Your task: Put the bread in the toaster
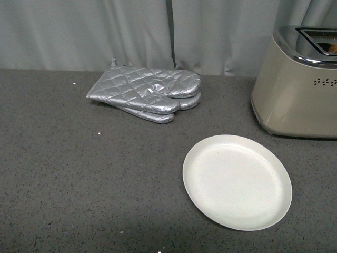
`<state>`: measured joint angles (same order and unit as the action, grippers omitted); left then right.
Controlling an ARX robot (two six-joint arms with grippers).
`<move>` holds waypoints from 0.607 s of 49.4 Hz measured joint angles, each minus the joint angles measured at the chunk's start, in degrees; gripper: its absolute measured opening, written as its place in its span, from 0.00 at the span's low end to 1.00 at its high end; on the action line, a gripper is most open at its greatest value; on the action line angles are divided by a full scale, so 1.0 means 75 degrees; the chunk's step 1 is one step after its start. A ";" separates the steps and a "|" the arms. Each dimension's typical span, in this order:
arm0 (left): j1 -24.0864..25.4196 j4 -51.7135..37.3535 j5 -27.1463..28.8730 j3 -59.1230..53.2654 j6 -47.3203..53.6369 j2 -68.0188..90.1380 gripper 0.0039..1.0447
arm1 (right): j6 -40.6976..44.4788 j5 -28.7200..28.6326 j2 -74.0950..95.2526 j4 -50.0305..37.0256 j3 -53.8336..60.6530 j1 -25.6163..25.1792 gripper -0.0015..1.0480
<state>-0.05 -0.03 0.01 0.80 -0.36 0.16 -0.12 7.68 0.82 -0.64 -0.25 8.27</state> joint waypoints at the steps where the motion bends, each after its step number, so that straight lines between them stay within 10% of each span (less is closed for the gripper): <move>1: 0.0000 0.0000 0.0000 0.0000 0.0000 0.0000 0.94 | -0.0006 -0.0233 -0.0026 0.0032 0.0000 -0.0090 0.01; 20: 0.0000 0.0000 0.0000 0.0000 0.0000 0.0000 0.94 | 0.0009 -0.1008 -0.0079 0.0087 -0.0003 -0.1072 0.02; 30: 0.0000 0.0000 0.0000 0.0000 0.0000 0.0000 0.94 | 0.0006 -0.1008 -0.0079 0.0087 -0.0003 -0.1078 0.40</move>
<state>-0.05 -0.03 0.01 0.80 -0.36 0.16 -0.08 0.12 0.23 0.01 -0.27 0.19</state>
